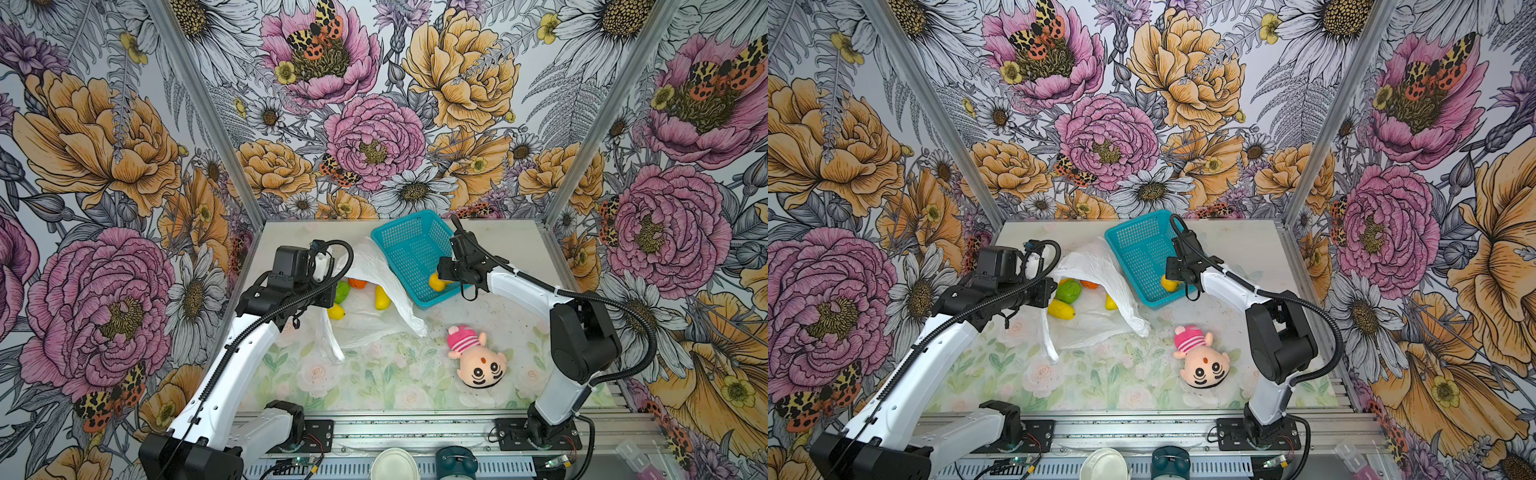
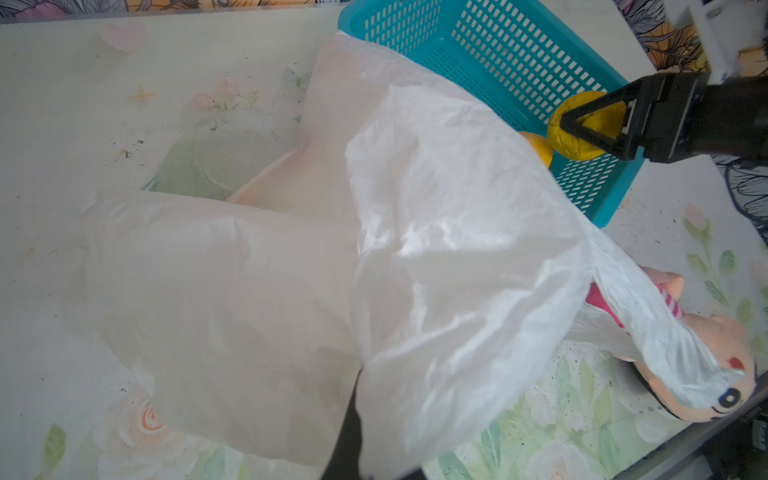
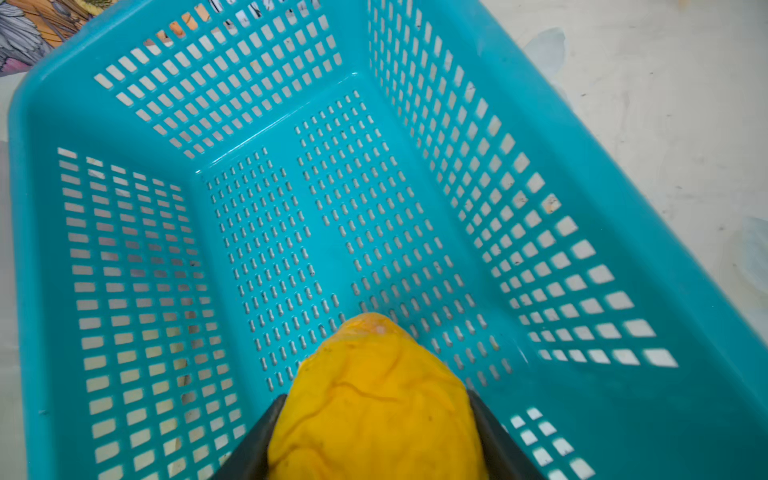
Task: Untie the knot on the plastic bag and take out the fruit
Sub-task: 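Open the right gripper to drop the large yellow fruit into the basket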
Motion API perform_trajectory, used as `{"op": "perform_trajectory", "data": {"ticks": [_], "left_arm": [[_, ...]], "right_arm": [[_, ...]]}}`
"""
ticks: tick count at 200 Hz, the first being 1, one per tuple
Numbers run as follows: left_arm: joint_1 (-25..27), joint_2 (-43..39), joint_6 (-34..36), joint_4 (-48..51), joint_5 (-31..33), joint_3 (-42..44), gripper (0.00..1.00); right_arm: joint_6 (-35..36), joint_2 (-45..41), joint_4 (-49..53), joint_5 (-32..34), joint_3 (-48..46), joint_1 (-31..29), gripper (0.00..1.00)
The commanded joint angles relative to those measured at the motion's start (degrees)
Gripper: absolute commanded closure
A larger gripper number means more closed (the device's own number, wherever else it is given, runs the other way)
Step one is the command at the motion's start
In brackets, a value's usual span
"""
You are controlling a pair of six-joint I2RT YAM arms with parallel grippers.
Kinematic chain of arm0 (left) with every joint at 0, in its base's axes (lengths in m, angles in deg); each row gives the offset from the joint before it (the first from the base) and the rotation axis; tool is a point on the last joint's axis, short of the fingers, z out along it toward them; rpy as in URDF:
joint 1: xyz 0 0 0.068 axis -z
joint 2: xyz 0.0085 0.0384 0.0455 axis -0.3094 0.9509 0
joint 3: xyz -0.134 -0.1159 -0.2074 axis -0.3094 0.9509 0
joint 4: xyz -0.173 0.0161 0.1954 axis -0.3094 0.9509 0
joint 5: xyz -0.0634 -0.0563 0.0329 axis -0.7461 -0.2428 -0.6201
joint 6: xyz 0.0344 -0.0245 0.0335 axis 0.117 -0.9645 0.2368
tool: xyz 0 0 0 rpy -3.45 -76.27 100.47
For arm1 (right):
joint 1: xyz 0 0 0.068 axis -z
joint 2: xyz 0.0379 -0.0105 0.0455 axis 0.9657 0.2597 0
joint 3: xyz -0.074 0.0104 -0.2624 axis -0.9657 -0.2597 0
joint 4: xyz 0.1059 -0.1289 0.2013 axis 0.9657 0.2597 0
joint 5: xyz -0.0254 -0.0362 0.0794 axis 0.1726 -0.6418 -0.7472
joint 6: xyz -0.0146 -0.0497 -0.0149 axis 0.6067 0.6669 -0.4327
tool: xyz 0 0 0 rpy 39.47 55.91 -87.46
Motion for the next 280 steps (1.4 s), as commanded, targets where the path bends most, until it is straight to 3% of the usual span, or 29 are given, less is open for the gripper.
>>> {"op": "perform_trajectory", "data": {"ticks": [1, 30, 84, 191, 241, 280], "left_arm": [[-0.32, -0.81, -0.47, -1.31, -0.71, 0.47, 1.0], [-0.39, -0.9, -0.47, -1.31, -0.69, 0.49, 1.0], [-0.43, -1.07, -0.47, -1.31, -0.82, 0.48, 1.0], [-0.48, -1.16, -0.48, -1.31, -0.87, 0.38, 1.0], [-0.48, -1.31, -0.48, -1.32, -0.93, 0.47, 1.0], [-0.54, -1.4, -0.5, -1.32, -1.01, 0.53, 1.0]], "right_arm": [[-1.18, 0.98, 2.37, 6.28, 1.91, 0.66, 0.71], [-2.64, 1.55, 3.1, 6.92, 1.71, 1.94, 0.68], [-3.46, 3.34, 3.28, 4.98, 2.34, 2.93, 0.48], [-3.96, 7.31, 3.18, 2.75, 3.6, 3.64, 0.23], [-4.18, 5.63, 3.18, 2.24, 2.76, 3.64, 0.25], [-4.26, -3.05, 3.09, 3.7, -0.86, 2.48, 0.26]]}}
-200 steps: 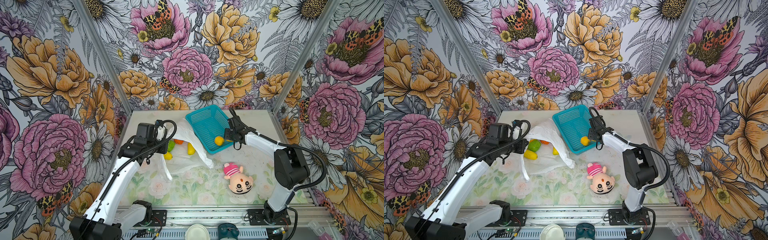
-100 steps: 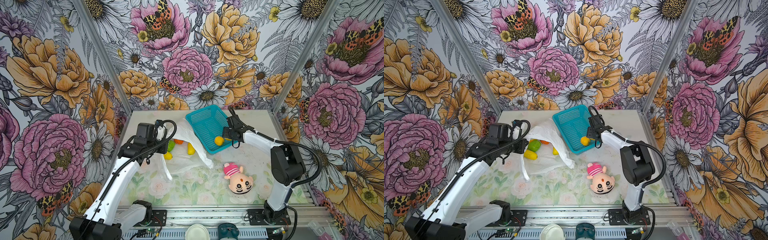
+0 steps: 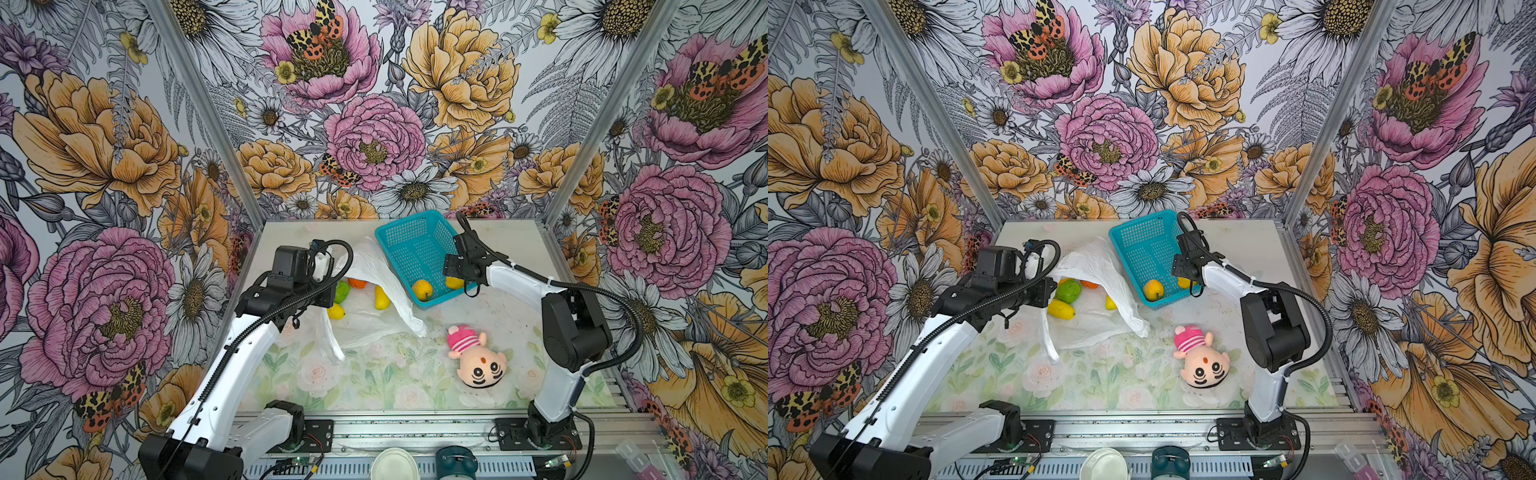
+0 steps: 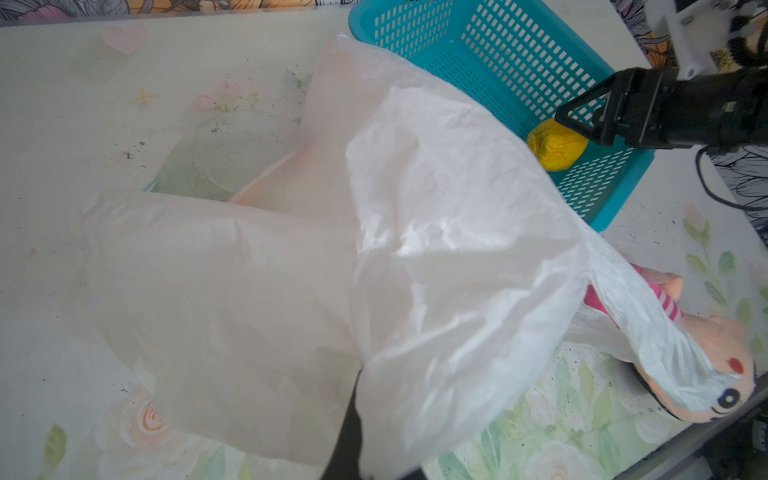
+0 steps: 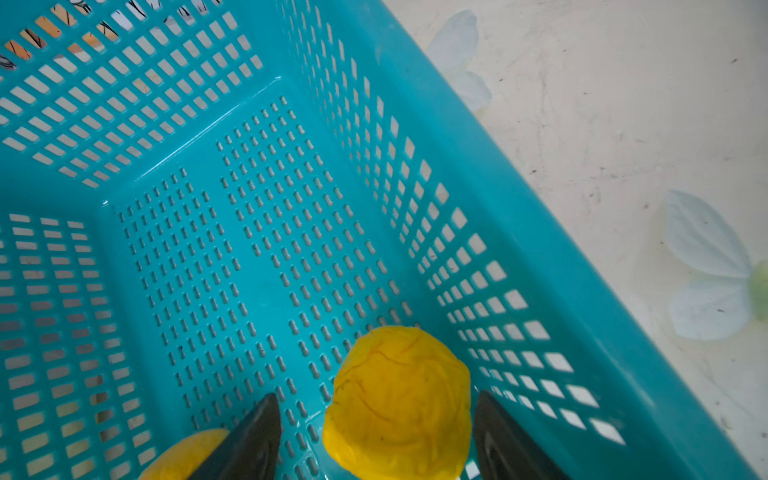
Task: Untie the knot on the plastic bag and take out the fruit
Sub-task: 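Swing the right gripper back over the bag opening and lower inside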
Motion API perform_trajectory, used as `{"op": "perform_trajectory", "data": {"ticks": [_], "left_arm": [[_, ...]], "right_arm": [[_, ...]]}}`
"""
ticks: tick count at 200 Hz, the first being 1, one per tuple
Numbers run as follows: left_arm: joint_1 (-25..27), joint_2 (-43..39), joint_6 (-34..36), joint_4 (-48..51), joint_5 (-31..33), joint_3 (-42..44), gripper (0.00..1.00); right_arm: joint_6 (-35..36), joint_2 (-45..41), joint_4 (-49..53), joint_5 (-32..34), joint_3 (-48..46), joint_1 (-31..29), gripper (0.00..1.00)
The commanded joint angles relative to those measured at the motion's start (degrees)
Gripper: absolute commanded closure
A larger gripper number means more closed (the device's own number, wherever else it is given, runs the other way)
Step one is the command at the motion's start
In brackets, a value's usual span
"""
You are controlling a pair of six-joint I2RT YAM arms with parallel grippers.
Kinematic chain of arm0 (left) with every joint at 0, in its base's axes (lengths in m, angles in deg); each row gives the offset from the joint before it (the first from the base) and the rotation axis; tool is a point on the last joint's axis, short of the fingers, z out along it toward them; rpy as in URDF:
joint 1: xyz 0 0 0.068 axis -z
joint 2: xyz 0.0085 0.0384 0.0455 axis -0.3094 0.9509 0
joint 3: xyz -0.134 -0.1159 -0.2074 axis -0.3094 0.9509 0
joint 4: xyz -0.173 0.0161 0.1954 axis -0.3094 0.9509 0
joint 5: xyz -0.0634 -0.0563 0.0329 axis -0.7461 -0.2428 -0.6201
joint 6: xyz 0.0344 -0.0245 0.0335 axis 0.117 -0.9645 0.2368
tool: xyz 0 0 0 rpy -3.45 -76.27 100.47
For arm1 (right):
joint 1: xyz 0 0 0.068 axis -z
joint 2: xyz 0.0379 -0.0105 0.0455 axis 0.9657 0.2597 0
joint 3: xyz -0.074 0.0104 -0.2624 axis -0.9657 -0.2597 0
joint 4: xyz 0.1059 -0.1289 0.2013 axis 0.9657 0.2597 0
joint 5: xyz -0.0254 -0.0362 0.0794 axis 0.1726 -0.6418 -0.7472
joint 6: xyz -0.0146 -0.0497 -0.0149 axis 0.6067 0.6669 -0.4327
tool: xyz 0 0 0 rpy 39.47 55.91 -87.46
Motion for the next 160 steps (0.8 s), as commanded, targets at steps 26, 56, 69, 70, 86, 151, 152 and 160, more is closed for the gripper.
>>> {"op": "perform_trajectory", "data": {"ticks": [26, 56, 69, 70, 86, 151, 152, 160], "left_arm": [[-0.53, -1.12, -0.47, -1.29, -1.07, 0.38, 1.0], [-0.28, -1.34, -0.48, -1.29, -0.38, 0.57, 1.0], [-0.44, -1.21, -0.47, -1.31, -0.58, 0.49, 1.0], [-0.44, -1.18, -0.47, -1.34, -0.59, 0.48, 1.0], [-0.62, -0.99, -0.47, -1.22, -0.75, 0.53, 1.0], [-0.32, -1.59, -0.47, -1.26, 0.46, 0.74, 1.0], [-0.3, -1.6, -0.47, -1.27, 0.45, 0.69, 1.0], [-0.41, -1.6, -0.47, -1.22, 0.27, 0.57, 1.0]], "right_arm": [[-0.16, -17.29, 1.13, 6.03, -6.61, -4.92, 0.24], [3.28, -30.32, -4.05, 11.01, -11.92, -13.21, 0.24], [6.27, -36.57, -9.54, 10.73, -15.97, -18.09, 0.27], [6.53, -36.99, -9.75, 10.71, -16.25, -18.46, 0.27], [10.86, -42.94, -16.12, 9.67, -19.89, -24.09, 0.28], [30.79, -49.83, -35.02, 3.17, -30.95, -46.46, 0.22], [31.0, -49.59, -35.07, 3.2, -30.86, -46.62, 0.22], [32.36, -47.56, -34.98, 3.54, -30.23, -47.85, 0.23]]}}
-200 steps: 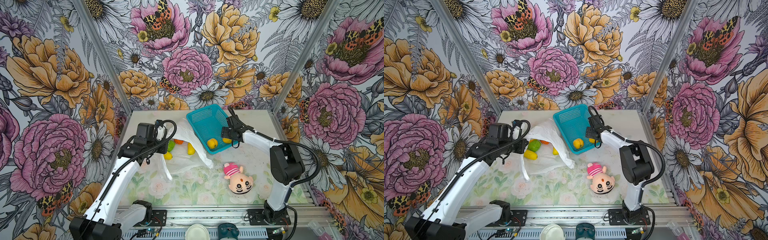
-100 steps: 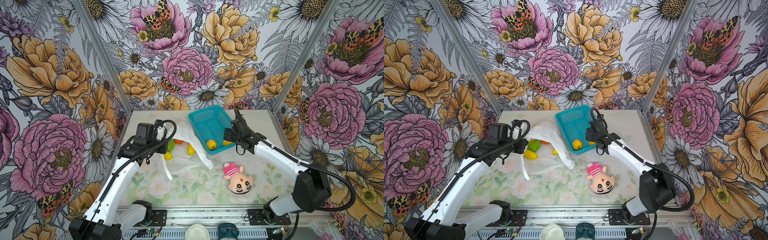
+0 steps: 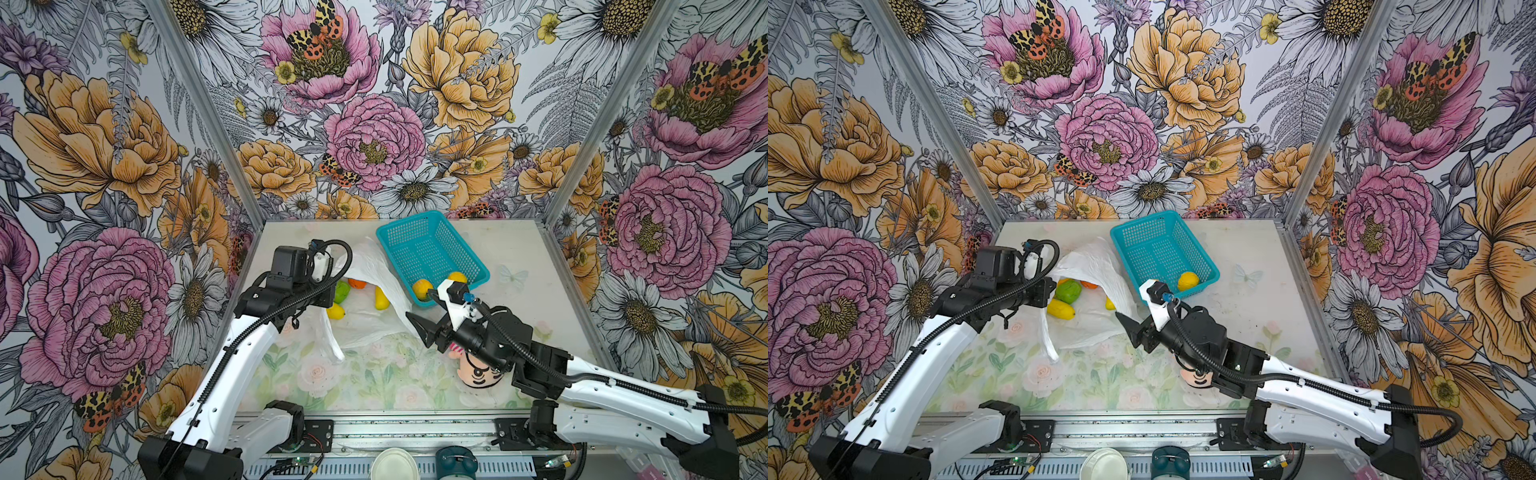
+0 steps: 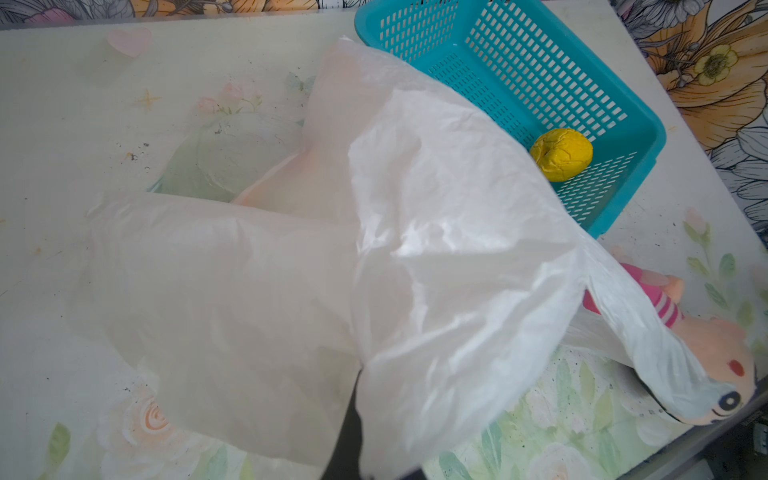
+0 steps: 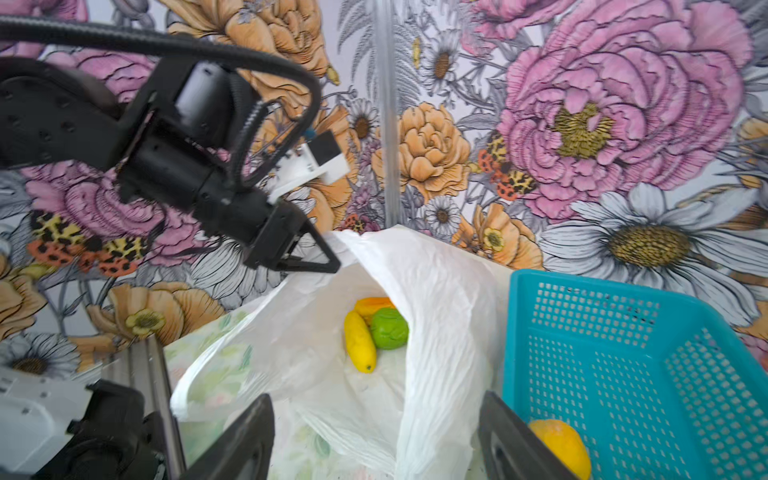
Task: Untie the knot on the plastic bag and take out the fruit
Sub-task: 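Swing the right gripper back over the bag opening and lower inside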
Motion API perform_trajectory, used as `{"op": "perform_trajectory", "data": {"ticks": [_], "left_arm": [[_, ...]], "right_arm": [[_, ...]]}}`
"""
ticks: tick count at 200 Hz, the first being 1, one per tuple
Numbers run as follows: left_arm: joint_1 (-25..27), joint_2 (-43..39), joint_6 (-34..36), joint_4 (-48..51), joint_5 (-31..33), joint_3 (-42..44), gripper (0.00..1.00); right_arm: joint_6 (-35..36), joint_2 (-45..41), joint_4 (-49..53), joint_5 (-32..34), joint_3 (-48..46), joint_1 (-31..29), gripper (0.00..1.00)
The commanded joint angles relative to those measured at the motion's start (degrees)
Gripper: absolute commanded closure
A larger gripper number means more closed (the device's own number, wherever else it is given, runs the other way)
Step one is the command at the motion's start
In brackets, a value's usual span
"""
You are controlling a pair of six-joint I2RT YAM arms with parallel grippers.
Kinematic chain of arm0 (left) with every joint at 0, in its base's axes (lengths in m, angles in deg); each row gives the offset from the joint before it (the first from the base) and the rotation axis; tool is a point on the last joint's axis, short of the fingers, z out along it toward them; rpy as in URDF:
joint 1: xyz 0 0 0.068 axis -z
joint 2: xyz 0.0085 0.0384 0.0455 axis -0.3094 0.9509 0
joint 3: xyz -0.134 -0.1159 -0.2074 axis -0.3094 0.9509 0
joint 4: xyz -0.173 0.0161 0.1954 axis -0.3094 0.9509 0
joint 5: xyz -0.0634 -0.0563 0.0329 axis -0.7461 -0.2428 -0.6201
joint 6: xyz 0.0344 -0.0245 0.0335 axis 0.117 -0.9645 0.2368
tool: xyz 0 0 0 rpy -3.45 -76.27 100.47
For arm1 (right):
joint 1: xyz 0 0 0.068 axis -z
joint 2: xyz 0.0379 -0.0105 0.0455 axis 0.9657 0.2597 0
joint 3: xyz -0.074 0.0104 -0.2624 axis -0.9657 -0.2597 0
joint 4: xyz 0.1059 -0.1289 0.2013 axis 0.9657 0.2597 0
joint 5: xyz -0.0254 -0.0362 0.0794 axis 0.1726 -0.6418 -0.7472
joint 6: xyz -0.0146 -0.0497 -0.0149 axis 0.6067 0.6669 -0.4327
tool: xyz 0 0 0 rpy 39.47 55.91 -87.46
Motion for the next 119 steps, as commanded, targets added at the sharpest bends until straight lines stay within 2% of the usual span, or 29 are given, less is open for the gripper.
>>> {"op": "perform_trajectory", "data": {"ticks": [1, 45, 69, 119], "left_arm": [[-0.19, -1.36, -0.52, -1.21, 0.16, 0.56, 1.0], [0.03, -1.71, -0.47, -1.16, 0.16, 0.58, 1.0], [0.53, -2.1, -0.47, -1.18, 0.67, 0.86, 1.0], [0.99, -2.74, -0.41, -1.18, 1.29, 0.93, 1.0]], "right_arm": [[9.13, 3.61, -6.56, -1.36, 0.45, -3.18, 0.23], [13.74, 17.86, -1.75, 1.92, 8.14, -6.37, 0.31], [15.28, 25.15, 0.74, 6.15, 12.21, -6.72, 0.36], [16.58, 32.99, 1.28, 8.81, 14.72, -5.37, 0.4]]}}
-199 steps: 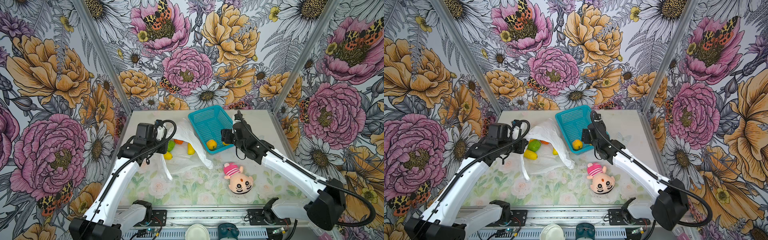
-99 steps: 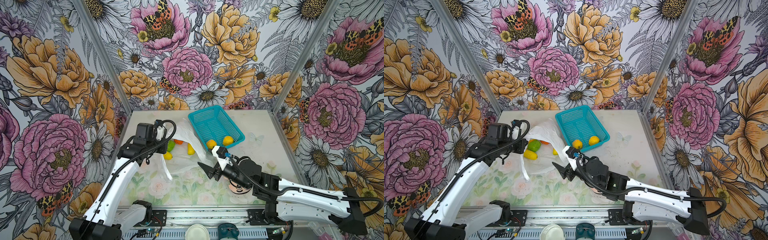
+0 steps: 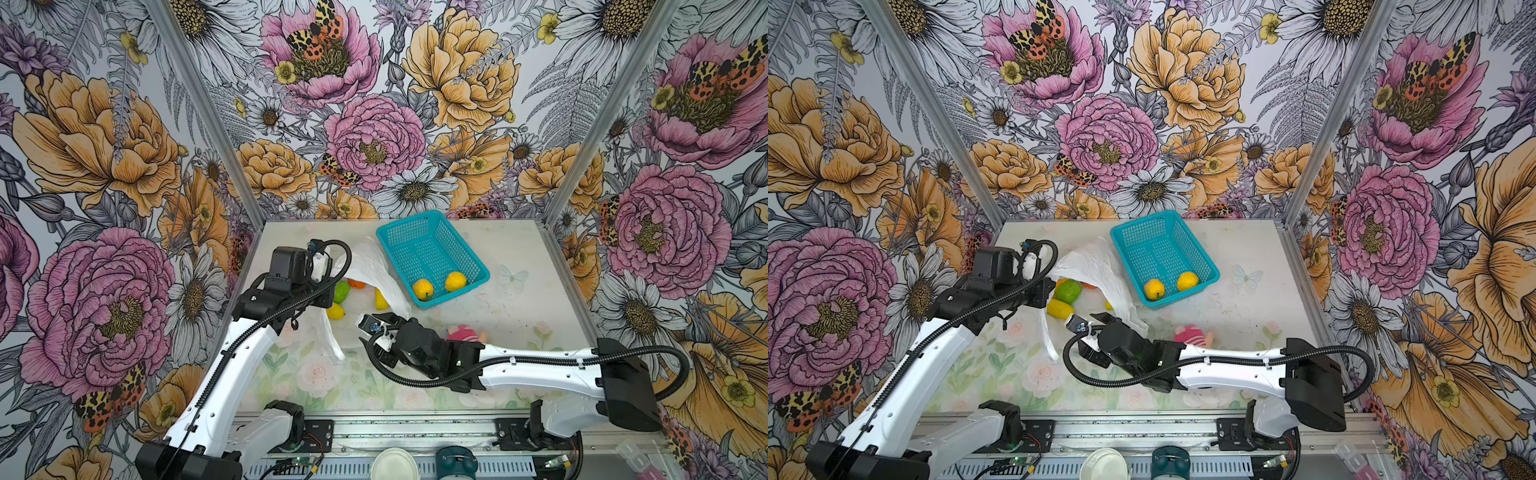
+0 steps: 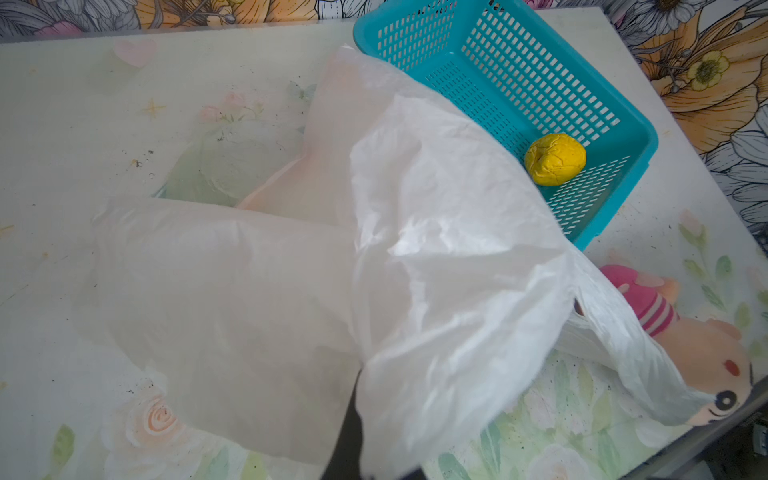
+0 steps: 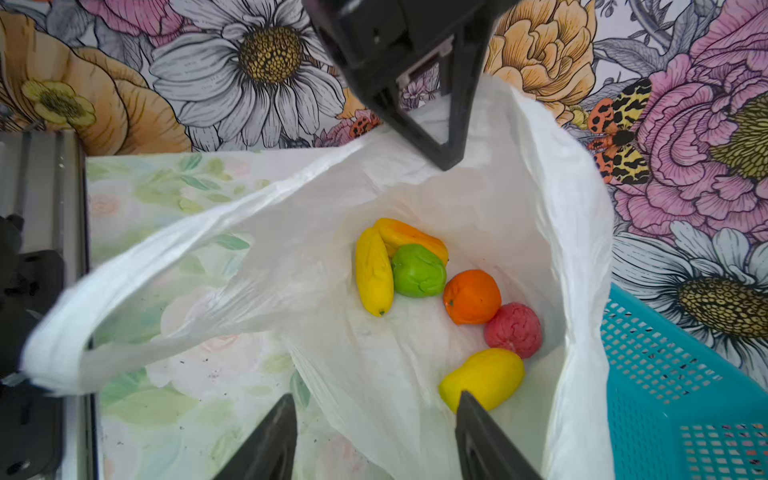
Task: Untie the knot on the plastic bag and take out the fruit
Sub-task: 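Swing the right gripper back over the bag opening and lower inside, then grasp the long yellow banana-shaped fruit with the right gripper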
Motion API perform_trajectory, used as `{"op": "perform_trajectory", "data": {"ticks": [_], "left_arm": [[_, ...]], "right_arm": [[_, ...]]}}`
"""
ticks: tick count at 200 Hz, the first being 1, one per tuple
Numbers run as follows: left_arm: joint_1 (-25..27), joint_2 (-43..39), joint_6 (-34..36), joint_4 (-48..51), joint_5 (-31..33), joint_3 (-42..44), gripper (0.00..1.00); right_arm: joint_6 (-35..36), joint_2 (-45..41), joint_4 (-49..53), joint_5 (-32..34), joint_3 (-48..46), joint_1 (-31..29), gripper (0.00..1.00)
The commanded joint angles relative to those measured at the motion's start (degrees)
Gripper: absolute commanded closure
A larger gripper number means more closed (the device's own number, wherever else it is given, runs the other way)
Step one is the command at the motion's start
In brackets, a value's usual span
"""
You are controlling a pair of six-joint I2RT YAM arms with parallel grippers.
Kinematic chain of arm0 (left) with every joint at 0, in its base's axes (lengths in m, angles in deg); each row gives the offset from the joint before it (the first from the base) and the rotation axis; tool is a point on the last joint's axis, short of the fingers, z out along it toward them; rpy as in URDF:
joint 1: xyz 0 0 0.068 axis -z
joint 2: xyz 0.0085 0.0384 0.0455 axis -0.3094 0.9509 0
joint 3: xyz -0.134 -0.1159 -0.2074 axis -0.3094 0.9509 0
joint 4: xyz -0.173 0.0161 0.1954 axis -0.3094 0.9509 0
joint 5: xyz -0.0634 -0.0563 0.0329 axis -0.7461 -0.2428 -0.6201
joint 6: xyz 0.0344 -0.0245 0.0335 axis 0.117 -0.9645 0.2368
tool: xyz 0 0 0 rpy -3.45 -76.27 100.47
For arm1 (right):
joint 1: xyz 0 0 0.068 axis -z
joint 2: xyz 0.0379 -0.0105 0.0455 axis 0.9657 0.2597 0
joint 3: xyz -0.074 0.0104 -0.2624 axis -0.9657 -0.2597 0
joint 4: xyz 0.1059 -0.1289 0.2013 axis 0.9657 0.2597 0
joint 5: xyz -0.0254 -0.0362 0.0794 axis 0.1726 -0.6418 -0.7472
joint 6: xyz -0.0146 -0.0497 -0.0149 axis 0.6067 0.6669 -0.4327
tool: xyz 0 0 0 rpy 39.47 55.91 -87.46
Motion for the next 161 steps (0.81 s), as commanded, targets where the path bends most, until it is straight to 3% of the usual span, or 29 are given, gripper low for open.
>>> {"op": "perform_trajectory", "data": {"ticks": [1, 69, 100, 142, 161], "left_arm": [[0.68, -1.63, -0.4, -1.1, 1.14, 0.89, 1.0], [0.43, -1.21, -0.47, -1.1, 0.33, 0.83, 1.0], [0.55, -1.52, -0.43, -1.15, 0.52, 0.8, 1.0], [0.87, -1.82, -0.48, -1.17, 0.5, 0.81, 1.0], [0.34, -1.34, -0.59, -1.09, -0.59, 0.58, 1.0]], "right_arm": [[1.29, 2.32, 0.84, 2.93, 2.63, 1.06, 0.4], [-0.59, 12.34, 1.96, 0.4, 7.56, 4.61, 0.44], [-3.88, 21.53, 3.1, 0.39, 14.43, 4.82, 0.53], [-7.31, 31.11, 2.71, -0.6, 21.84, 5.31, 0.55], [-9.02, 33.9, 2.78, -2.51, 24.2, 6.43, 0.5]]}}
